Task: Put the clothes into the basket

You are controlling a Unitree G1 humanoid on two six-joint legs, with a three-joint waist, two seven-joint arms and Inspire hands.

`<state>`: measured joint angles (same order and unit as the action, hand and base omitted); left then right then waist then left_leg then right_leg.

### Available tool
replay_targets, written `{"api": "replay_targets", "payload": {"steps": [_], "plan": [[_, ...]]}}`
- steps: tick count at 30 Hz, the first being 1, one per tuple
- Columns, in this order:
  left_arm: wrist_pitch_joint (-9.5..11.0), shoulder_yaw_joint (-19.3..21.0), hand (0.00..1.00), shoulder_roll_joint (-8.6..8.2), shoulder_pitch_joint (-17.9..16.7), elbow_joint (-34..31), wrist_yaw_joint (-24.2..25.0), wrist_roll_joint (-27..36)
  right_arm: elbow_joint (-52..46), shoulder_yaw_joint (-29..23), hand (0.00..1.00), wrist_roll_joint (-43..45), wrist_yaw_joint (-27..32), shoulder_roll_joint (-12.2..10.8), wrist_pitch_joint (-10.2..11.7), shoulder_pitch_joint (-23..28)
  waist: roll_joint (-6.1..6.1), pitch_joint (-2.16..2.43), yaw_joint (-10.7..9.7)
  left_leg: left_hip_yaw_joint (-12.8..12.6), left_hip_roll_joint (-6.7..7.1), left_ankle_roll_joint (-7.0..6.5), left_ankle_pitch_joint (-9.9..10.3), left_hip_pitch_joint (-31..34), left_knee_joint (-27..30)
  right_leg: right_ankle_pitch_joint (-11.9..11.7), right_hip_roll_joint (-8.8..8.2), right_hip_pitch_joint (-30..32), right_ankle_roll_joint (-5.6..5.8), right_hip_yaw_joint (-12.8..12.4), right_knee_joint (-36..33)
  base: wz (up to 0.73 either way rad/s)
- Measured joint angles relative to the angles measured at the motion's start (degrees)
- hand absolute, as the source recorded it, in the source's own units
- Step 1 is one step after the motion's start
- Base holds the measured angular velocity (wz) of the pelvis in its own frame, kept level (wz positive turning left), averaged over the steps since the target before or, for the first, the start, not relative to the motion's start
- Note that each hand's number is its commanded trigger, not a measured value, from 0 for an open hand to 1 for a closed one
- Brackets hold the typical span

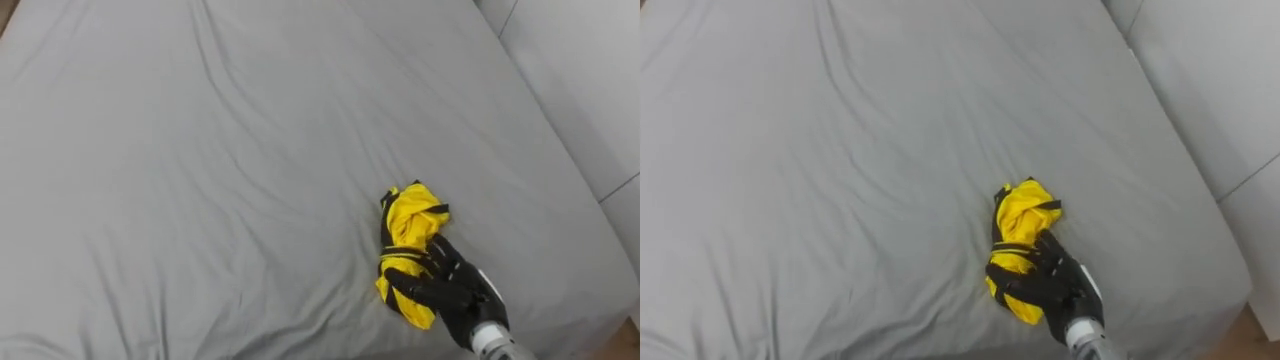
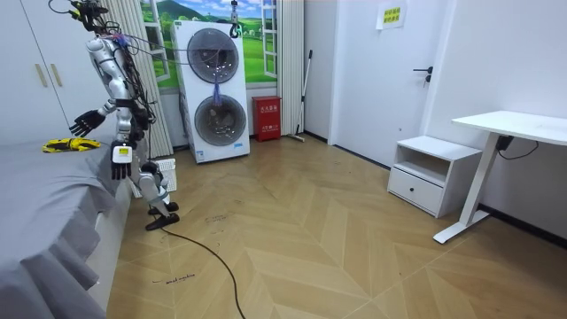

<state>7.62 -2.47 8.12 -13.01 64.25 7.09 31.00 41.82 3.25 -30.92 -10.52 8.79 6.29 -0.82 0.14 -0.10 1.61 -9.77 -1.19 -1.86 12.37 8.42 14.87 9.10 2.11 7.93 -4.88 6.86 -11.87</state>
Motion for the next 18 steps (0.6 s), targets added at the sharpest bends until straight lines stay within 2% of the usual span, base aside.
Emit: {"api": "replay_targets", "payload": {"steps": [8, 11, 12, 13, 14, 18], "plan": [[-1.52, 0.01, 0.00, 0.70, 0.80, 0.59, 1.01, 1.06, 6.65, -0.50, 0.00, 2.39, 0.01, 1.21, 0.30, -4.43, 0.04, -0.05, 0.27, 1.14, 0.04, 0.00, 0.00, 1.38, 0.47, -0.03, -0.11, 0.63, -0.03, 1.13, 0.03, 0.07], [-2.28, 0.03, 0.00, 0.71, 0.97, 0.51, 0.99, 1.05, 11.93, -1.77, 0.00, 2.33, 1.47, 1.67, 0.44, -7.23, -0.30, -0.26, 0.17, 1.75, 0.15, 0.00, 0.00, 1.44, 0.54, -0.07, -0.18, 0.45, -0.03, 1.55, 0.12, 0.08], [-2.45, 0.06, 0.00, 0.71, 1.35, 0.82, 0.99, 1.01, 14.70, -2.76, 0.45, 2.39, 1.92, 2.32, 0.44, -8.68, -0.53, -0.40, 0.29, 1.83, 0.19, -0.05, -0.03, 1.55, 0.53, -0.07, -0.25, 0.71, -0.03, 1.54, 0.15, 0.08], [-2.47, 0.12, 0.00, 0.71, 1.52, 1.17, 1.00, 1.00, 16.00, -3.26, 0.75, 2.47, 2.19, 2.63, 0.42, -9.41, -0.62, -0.42, 0.40, 1.84, 0.20, -0.08, -0.05, 1.67, 0.54, -0.07, -0.27, 0.91, -0.03, 1.52, 0.17, 0.06], [-2.58, 0.51, 0.00, 0.71, 1.68, 1.62, 1.00, 1.00, 17.90, -4.18, 1.00, 2.50, 2.67, 3.08, 0.40, -10.49, -0.77, -0.41, 0.55, 1.84, 0.23, -0.11, -0.09, 2.08, 0.58, -0.06, -0.30, 1.24, -0.03, 1.48, 0.23, 0.00], [-3.02, 1.01, 0.00, 0.70, 1.91, 2.29, 1.19, 0.96, 23.00, -4.69, 1.00, 2.49, 4.02, 4.36, 0.85, -12.86, -1.70, -0.73, 0.49, 2.14, 0.63, -0.25, -0.80, 3.31, 0.44, -0.07, -0.64, 2.24, -0.01, 1.89, 0.43, 0.04]]}}
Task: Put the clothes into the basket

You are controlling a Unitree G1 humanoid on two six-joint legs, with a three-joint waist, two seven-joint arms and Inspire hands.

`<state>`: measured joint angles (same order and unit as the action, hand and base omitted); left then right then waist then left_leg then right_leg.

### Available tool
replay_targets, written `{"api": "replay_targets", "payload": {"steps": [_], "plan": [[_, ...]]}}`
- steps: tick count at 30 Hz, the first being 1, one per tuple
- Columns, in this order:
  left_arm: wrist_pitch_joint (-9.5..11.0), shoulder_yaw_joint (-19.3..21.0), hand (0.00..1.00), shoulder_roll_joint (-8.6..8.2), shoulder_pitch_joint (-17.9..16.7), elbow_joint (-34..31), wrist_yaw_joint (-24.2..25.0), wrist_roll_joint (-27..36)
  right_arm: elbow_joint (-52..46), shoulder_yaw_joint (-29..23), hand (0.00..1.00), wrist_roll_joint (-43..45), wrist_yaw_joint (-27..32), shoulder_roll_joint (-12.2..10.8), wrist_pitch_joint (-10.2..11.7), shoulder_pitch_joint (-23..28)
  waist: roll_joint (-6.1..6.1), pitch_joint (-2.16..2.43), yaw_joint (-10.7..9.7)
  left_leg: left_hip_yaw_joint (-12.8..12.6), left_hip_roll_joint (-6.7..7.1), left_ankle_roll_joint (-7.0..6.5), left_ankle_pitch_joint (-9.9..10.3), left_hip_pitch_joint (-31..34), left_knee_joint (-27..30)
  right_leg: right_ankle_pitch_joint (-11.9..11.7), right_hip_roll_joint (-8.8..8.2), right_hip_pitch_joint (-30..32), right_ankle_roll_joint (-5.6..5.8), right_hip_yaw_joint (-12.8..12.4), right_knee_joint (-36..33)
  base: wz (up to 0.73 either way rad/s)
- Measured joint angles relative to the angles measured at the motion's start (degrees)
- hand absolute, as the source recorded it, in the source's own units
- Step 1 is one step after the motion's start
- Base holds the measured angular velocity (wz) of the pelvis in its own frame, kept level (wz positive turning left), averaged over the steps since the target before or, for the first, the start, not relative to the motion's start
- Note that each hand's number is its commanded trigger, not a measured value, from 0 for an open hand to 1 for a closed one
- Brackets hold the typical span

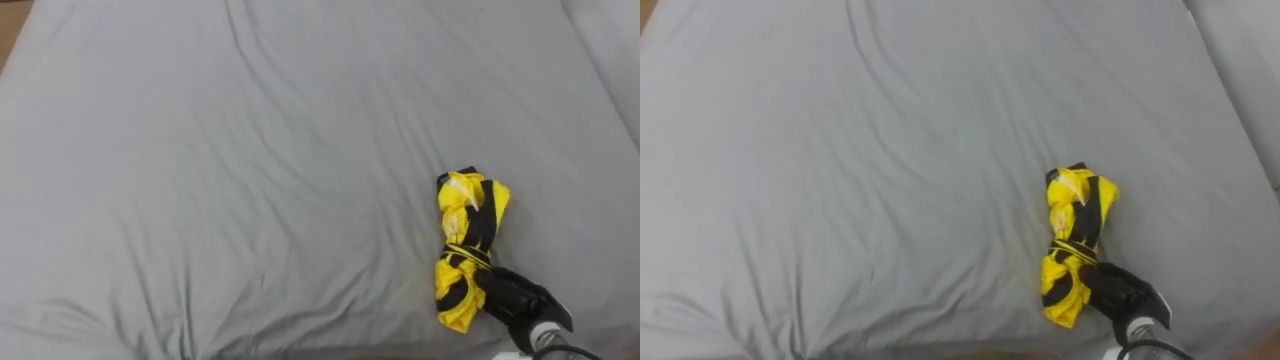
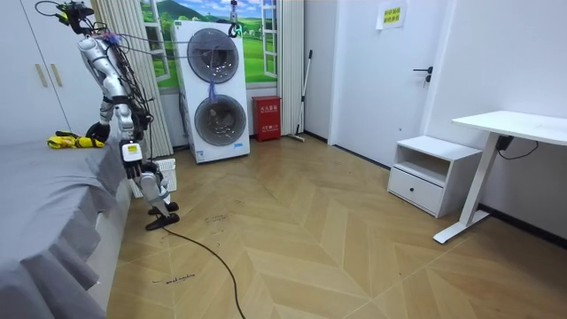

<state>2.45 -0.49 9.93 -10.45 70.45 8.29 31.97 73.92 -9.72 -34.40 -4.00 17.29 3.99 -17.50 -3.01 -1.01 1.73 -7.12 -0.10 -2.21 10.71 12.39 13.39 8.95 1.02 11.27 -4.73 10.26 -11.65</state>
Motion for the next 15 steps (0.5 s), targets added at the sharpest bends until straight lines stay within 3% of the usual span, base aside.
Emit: {"api": "replay_targets", "payload": {"steps": [6, 15], "plan": [[0.01, 0.56, 0.00, 0.23, 0.09, 0.06, -0.21, 0.04, -0.46, -0.65, 1.00, -0.39, -0.34, 1.47, -0.21, 1.82, 0.27, 0.11, -1.65, -0.16, 0.11, -0.09, -0.11, 0.03, 0.04, 0.03, -0.14, 0.01, 0.03, -0.17, 0.00, -0.02], [-0.02, 3.51, 0.00, 0.90, -0.51, 0.39, -0.09, -0.08, -0.53, -1.64, 1.00, -2.30, -0.26, 1.75, -0.47, 5.33, 1.32, 0.66, -1.48, -0.30, 0.10, -0.07, -0.17, -0.64, -0.22, 0.02, -0.09, -0.46, 0.04, -0.52, 0.06, -0.02]]}}
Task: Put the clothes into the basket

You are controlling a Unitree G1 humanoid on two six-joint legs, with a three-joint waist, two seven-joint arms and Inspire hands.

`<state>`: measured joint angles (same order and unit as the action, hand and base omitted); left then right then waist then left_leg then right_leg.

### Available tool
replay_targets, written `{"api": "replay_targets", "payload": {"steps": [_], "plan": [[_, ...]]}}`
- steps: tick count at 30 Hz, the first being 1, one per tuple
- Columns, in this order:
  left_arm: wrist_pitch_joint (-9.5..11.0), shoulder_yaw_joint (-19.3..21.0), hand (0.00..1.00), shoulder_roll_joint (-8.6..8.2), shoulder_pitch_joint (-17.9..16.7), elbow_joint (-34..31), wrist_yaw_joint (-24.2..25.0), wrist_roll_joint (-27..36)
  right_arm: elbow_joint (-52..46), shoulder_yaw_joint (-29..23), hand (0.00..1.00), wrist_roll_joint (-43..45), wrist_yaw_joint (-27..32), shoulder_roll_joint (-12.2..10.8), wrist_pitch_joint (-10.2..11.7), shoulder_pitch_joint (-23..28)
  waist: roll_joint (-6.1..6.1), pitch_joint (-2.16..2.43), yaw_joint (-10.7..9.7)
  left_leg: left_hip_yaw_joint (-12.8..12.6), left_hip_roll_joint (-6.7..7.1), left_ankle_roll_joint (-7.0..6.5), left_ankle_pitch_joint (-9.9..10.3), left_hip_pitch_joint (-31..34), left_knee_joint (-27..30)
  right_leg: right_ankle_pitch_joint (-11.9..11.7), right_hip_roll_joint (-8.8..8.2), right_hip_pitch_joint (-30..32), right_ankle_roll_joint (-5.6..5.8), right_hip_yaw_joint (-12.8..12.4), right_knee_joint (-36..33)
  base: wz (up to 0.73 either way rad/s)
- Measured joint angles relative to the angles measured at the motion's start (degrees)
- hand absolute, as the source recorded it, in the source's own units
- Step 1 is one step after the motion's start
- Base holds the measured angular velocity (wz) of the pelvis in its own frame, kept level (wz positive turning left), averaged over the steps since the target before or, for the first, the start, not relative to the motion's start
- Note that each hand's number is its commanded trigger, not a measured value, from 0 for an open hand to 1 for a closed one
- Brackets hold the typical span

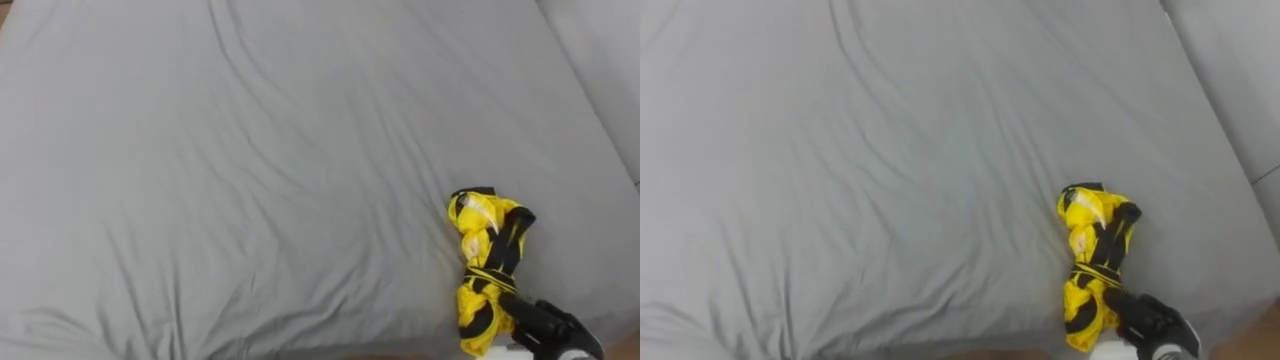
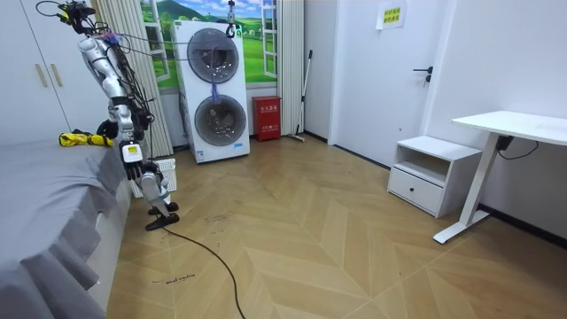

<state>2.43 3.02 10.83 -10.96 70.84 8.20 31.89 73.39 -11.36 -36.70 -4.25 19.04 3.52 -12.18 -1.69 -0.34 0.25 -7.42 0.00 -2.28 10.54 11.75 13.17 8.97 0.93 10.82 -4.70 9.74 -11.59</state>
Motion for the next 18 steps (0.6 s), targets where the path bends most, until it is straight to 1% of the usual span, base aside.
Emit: {"api": "replay_targets", "payload": {"steps": [1, 2, 3, 4, 5, 6, 7, 8, 9, 10, 11, 12, 13, 14, 15, 16, 17, 18], "plan": [[-0.02, 1.34, 0.00, -0.02, -0.44, 0.01, 0.01, -0.01, -0.13, -0.92, 1.00, -0.15, -0.02, -0.01, -0.20, 0.39, 0.09, -0.01, 0.11, -0.08, 0.01, 0.00, 0.00, -0.88, -0.54, 0.00, 0.04, -0.57, 0.00, -0.15, 0.07, -0.04], [-0.01, 1.78, 0.00, 0.02, -0.63, 0.02, 0.00, 0.02, -0.25, -1.33, 1.00, -0.65, -0.02, 0.01, -0.46, 0.57, 0.14, -0.04, 0.12, -0.10, 0.02, 0.00, 0.00, -1.28, -0.67, 0.00, 0.06, -0.92, 0.00, -0.21, 0.12, -0.06], [0.00, 3.33, 0.00, 0.05, -1.17, -0.06, -0.06, 0.11, -1.13, -2.11, 1.00, -1.82, 0.08, 0.02, -1.09, 1.12, 0.44, -0.14, 0.03, -0.19, 0.06, 0.00, 0.00, -2.30, -1.02, 0.08, 0.06, -1.82, 0.10, -0.32, 0.33, 0.00], [0.04, 3.99, 0.00, 0.06, -1.46, -0.07, -0.11, 0.23, -1.80, -2.86, 1.00, -1.96, 0.10, 0.02, -1.35, 1.63, 0.52, -0.08, -0.06, -0.18, 0.10, 0.00, 0.00, -2.79, -1.14, 0.11, 0.06, -2.42, 0.14, -0.35, 0.70, 0.00], [0.06, 4.94, 0.00, 0.08, -1.93, -0.12, -0.14, 0.23, -3.84, -3.82, 1.00, -3.06, 0.30, 0.05, -1.69, 3.01, 0.74, -0.12, -0.07, -0.18, 0.22, 0.00, 0.00, -3.99, -1.55, 0.22, 0.05, -3.70, 0.27, -0.42, 1.29, 0.04], [0.14, 5.60, 0.00, 0.08, -2.50, -0.30, -0.33, -0.01, -7.18, -4.02, 1.00, -4.82, 0.50, 0.03, -1.78, 5.32, 1.63, -0.02, -0.15, -0.20, 0.39, 0.00, 0.00, -4.83, -1.83, 0.61, -0.04, -4.49, 0.53, -0.41, 1.93, 0.03], [0.12, 5.84, 0.00, 0.03, -2.68, -0.50, -0.50, -0.12, -9.24, -4.21, 1.00, -5.64, 0.53, 0.02, -1.91, 6.60, 1.68, 0.16, -0.21, -0.25, 0.45, 0.00, 0.00, -5.30, -1.84, 0.70, -0.10, -5.03, 0.59, -0.32, 1.99, 0.07], [0.12, 6.14, 0.00, -0.09, -3.23, -1.28, -0.85, -0.50, -13.32, -4.98, 1.00, -6.57, 0.45, -0.03, -2.11, 8.77, 1.93, 0.25, -0.53, -0.24, 0.62, 0.00, 0.01, -6.23, -1.83, 0.95, -0.24, -5.95, 0.73, -0.24, 2.01, 0.06], [0.12, 6.25, 0.00, -0.34, -3.82, -2.33, -1.35, -0.85, -16.98, -5.86, 1.00, -7.99, 0.54, -0.08, -2.27, 10.30, 2.54, 0.07, -1.06, -0.12, 0.74, 0.00, 0.01, -7.04, -1.85, 1.06, -0.37, -6.77, 0.81, -0.24, 1.95, 0.00], [0.12, 6.27, 0.00, -0.49, -4.38, -3.47, -1.64, -1.16, -20.82, -6.11, 1.00, -9.17, 0.64, -0.09, -2.30, 11.33, 2.64, 0.14, -1.67, -0.15, 0.79, 0.00, 0.02, -7.80, -1.91, 1.09, -0.42, -7.43, 0.86, -0.43, 1.95, -0.05], [0.12, 6.27, 0.00, -0.48, -4.47, -4.02, -1.73, -1.32, -23.00, -6.12, 1.00, -9.63, 0.64, -0.09, -2.29, 11.82, 2.75, 0.10, -1.90, -0.23, 0.81, 0.00, 0.02, -8.34, -1.95, 1.11, -0.41, -7.88, 0.90, -0.70, 2.01, -0.20], [0.15, 6.47, 0.00, -0.48, -4.45, -4.87, -1.93, -1.89, -26.28, -6.15, 1.00, -10.77, 0.48, -0.11, -2.25, 12.77, 3.00, 0.26, -1.97, -0.79, 0.76, 0.00, 0.02, -9.43, -2.23, 1.16, -0.32, -8.42, 0.95, -1.54, 2.09, -0.23], [0.16, 6.53, 0.00, -0.48, -4.32, -5.06, -2.01, -2.27, -27.47, -6.16, 1.00, -10.78, 0.45, -0.14, -2.23, 13.13, 3.51, 0.17, -2.08, -1.25, 0.76, 0.00, 0.02, -10.07, -2.37, 1.21, -0.30, -8.85, 0.97, -1.84, 2.15, -0.26], [0.16, 6.51, 0.00, -0.50, -3.91, -5.22, -2.42, -2.33, -29.98, -6.23, 1.00, -10.66, 0.55, -0.43, -2.23, 13.97, 3.86, 0.18, -2.53, -2.08, 0.74, 0.01, 0.04, -11.22, -2.46, 1.33, -0.31, -9.90, 1.01, -2.26, 2.24, -0.23], [0.13, 6.53, 0.00, -0.64, -3.50, -5.46, -2.75, -2.45, -33.55, -6.39, 1.00, -10.62, 0.88, -1.10, -2.25, 15.35, 4.50, 0.29, -2.93, -2.64, 0.74, 0.02, 0.06, -11.93, -2.48, 1.48, -0.28, -10.32, 1.11, -3.06, 2.26, -0.28], [0.08, 6.52, 0.00, -0.73, -3.19, -5.72, -2.82, -2.76, -35.28, -6.53, 1.00, -10.50, 1.01, -1.50, -2.28, 15.76, 4.44, 0.34, -3.02, -3.47, 0.66, 0.02, 0.06, -12.25, -2.49, 1.49, -0.19, -10.33, 1.12, -3.85, 2.10, -0.46], [-0.43, 6.54, 0.00, -0.80, -2.62, -6.61, -2.87, -2.94, -39.23, -7.02, 1.00, -10.28, 1.17, -2.38, -2.50, 16.72, 4.59, 0.33, -3.51, -4.46, 0.49, 0.09, 0.13, -12.64, -2.49, 1.49, 0.01, -10.22, 1.13, -5.19, 1.99, -0.55], [-0.84, 6.55, 0.00, -0.76, -2.31, -7.39, -2.93, -3.33, -43.12, -7.53, 1.00, -10.32, 1.13, -3.05, -2.55, 18.14, 4.49, 0.35, -4.45, -5.25, 0.26, 0.29, 0.40, -13.05, -2.54, 1.43, 0.22, -10.18, 1.11, -5.91, 1.82, -0.50]]}}
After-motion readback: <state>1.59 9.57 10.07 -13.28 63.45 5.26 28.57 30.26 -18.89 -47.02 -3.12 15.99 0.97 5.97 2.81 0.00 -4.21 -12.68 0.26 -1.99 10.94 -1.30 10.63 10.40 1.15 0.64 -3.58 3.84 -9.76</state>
